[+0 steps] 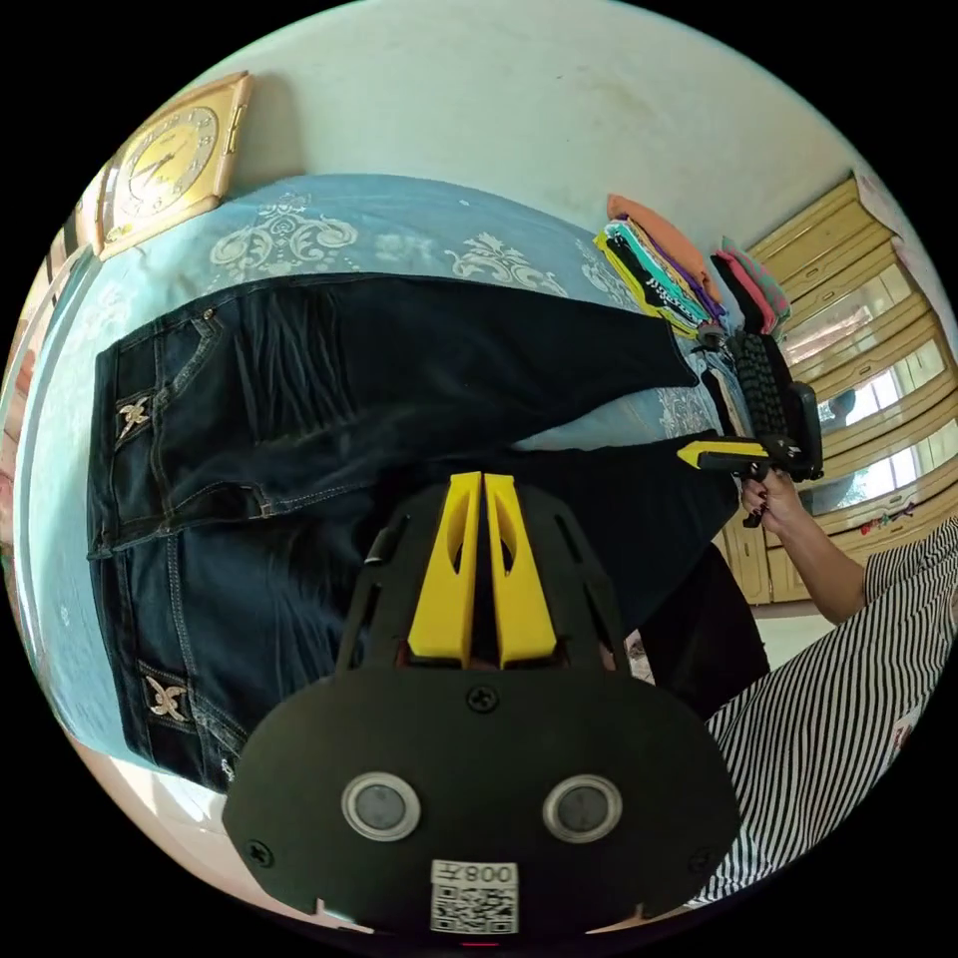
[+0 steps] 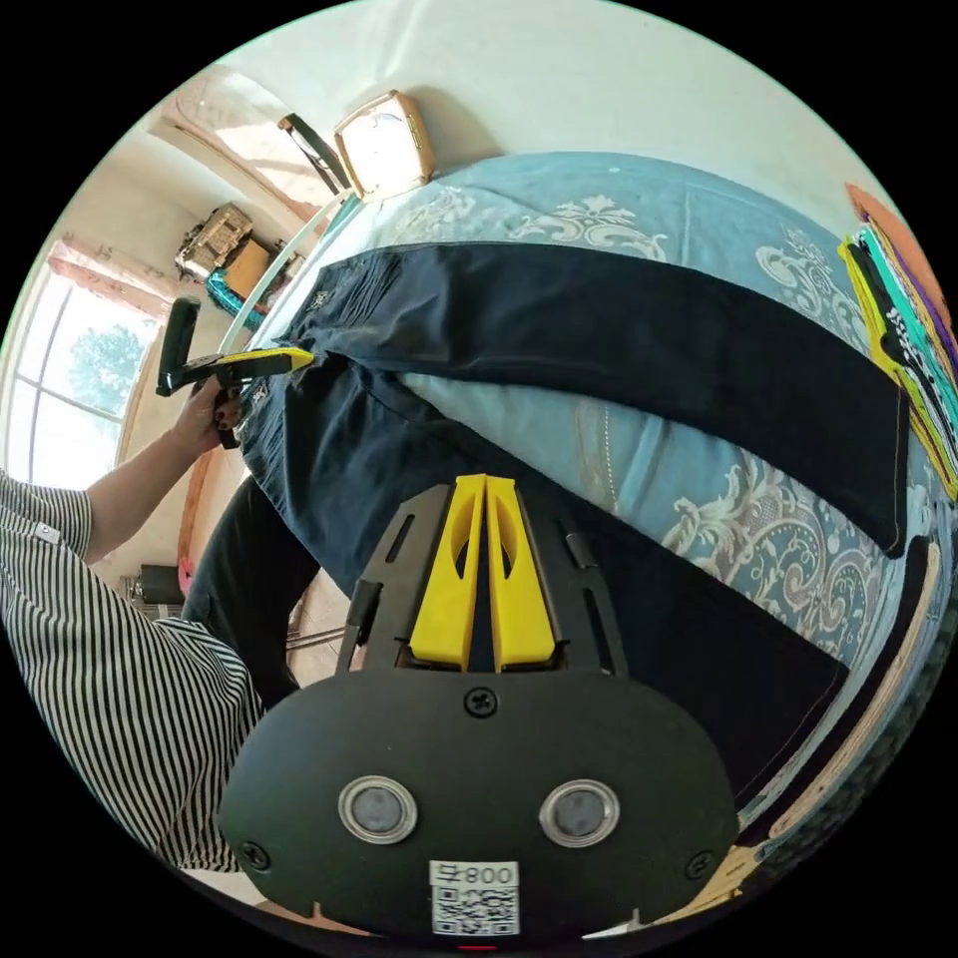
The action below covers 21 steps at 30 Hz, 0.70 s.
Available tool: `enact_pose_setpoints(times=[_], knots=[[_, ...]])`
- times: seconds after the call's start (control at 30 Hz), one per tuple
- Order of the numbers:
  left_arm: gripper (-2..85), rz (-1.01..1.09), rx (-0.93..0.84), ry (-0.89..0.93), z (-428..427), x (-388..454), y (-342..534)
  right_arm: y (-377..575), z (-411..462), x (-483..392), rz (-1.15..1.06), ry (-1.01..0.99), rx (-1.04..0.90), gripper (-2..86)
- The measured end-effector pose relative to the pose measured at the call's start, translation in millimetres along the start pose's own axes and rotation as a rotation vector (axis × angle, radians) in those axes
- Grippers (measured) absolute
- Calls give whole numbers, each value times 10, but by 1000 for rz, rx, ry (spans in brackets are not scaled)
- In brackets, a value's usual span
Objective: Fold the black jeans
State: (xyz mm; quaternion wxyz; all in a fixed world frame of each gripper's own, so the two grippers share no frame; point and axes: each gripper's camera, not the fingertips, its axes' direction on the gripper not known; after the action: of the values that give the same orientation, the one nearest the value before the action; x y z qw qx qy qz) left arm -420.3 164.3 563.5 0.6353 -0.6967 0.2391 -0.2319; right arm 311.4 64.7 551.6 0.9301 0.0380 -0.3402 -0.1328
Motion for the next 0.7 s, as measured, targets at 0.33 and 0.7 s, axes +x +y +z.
enact_pose_setpoints(times=[0.33, 0.7], knots=[[50, -91, 16, -80, -703, -1024, -410, -1502, 863, -582, -245, -86, 23, 13], [88, -79, -24, -160, -1228, -1536, -953, -2470, 1671, -883, -272, -83, 44, 62]])
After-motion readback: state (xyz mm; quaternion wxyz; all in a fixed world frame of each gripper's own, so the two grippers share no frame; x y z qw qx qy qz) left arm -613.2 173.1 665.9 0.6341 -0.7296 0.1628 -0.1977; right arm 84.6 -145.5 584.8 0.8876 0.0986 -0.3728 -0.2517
